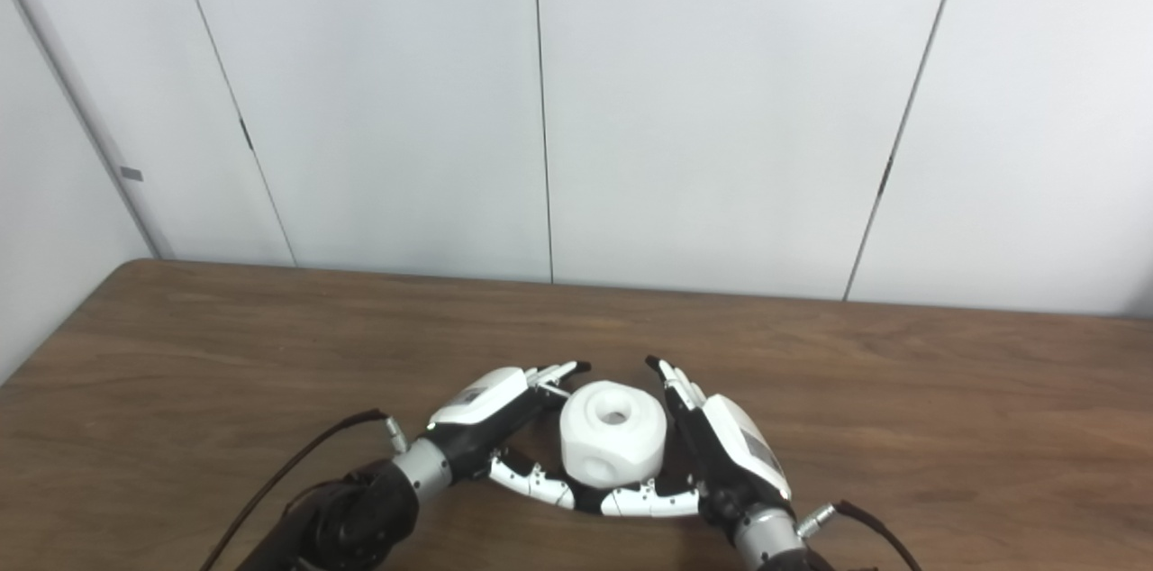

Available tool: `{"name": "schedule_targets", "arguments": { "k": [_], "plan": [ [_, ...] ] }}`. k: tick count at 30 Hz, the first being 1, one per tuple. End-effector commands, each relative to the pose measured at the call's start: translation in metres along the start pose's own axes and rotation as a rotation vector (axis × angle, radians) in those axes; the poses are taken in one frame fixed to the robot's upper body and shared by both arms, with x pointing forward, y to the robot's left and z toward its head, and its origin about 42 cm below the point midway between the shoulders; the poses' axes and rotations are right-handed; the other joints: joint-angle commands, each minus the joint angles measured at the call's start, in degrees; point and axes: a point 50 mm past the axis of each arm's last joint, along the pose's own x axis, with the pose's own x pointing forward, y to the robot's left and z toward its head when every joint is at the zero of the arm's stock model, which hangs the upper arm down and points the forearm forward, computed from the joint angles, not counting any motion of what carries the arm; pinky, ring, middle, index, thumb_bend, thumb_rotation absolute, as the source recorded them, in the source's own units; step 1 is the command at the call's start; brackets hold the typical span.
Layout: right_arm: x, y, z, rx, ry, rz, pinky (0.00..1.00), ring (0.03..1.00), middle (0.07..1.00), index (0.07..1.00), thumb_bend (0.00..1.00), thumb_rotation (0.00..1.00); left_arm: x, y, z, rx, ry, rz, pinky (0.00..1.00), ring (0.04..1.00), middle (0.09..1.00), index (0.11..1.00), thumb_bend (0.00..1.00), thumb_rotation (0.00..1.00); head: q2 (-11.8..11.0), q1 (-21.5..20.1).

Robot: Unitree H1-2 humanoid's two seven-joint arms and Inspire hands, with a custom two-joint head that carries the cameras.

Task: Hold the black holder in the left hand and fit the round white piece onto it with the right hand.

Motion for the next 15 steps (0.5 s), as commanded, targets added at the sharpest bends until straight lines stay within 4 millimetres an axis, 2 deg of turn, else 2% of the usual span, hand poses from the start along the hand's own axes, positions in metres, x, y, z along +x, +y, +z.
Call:
{"name": "schedule_targets", "arguments": {
  "k": [1, 15],
  "plan": [
    [0.005, -0.007, -0.001, -0.011, -0.005, -0.021, 0.87, 1.0, 1.0, 1.0, 1.0, 0.41, -0.007, 0.007, -0.01, 0.006, 0.048, -0.005, 0.99, 1.0, 1.0, 1.0, 1.0, 0.44, 0.0, -0.02],
    [0.004, -0.009, -0.005, 0.0, -0.014, -0.03, 0.88, 1.0, 1.0, 1.0, 1.0, 0.42, -0.017, 0.018, -0.014, 0.009, 0.033, 0.03, 1.0, 1.0, 1.0, 1.0, 1.0, 0.5, -0.45, -0.13]
  ]
}}
